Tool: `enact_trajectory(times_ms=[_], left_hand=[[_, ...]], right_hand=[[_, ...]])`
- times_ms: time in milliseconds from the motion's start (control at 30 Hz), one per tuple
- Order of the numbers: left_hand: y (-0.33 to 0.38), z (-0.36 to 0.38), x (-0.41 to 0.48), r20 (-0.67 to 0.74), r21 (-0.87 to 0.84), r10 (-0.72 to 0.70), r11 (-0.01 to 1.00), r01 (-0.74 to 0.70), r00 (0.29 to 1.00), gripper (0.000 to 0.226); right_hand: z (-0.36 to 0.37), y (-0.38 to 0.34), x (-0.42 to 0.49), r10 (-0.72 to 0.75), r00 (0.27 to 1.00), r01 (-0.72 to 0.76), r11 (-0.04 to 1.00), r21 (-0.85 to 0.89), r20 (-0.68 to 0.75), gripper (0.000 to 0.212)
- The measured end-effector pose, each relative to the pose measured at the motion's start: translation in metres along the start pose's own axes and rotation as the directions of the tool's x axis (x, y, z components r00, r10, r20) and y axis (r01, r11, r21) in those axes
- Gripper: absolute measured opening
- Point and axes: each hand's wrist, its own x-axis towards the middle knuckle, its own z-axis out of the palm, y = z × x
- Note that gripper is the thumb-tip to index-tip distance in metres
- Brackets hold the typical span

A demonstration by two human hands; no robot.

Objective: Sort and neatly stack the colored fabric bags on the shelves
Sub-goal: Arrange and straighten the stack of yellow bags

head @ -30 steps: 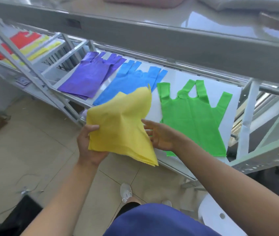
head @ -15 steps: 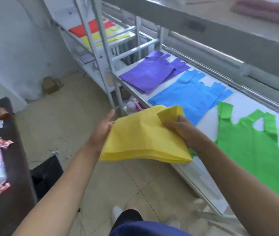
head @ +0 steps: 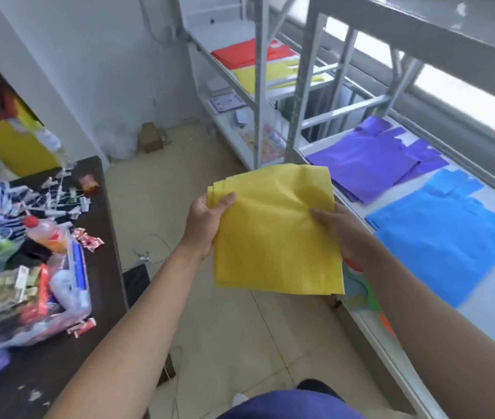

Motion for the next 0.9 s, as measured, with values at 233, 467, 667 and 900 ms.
enact_trajectory(times_ms=[233,467,667,900], left_hand=[[0.008,-0.071,0.097,-0.109,0.046,-0.039,0.998,0.044,0.993,0.042],[0.028,-0.123,0.248,-0.172,0.341,-0.001,0.938,0.061,0.985,0.034],[0.074,-0.159,0.369,-0.233,0.454,0.047,0.889,0.066,0.971,0.040],[0.118,-0.210,0.520,-0.248,0.402,0.052,0.914,0.054,0.967,0.048]], right_hand=[[0.061,-0.005,0.118,0.127,0.992,-0.127,0.992,-0.014,0.018,0.027],[0.110,-0.042,0.289,0.220,0.975,-0.219,0.975,-0.029,0.013,0.034],[0.170,-0.105,0.415,0.288,0.957,-0.286,0.957,-0.054,0.031,0.054],[0.237,-0.168,0.549,0.273,0.961,-0.271,0.962,-0.037,0.047,0.076]])
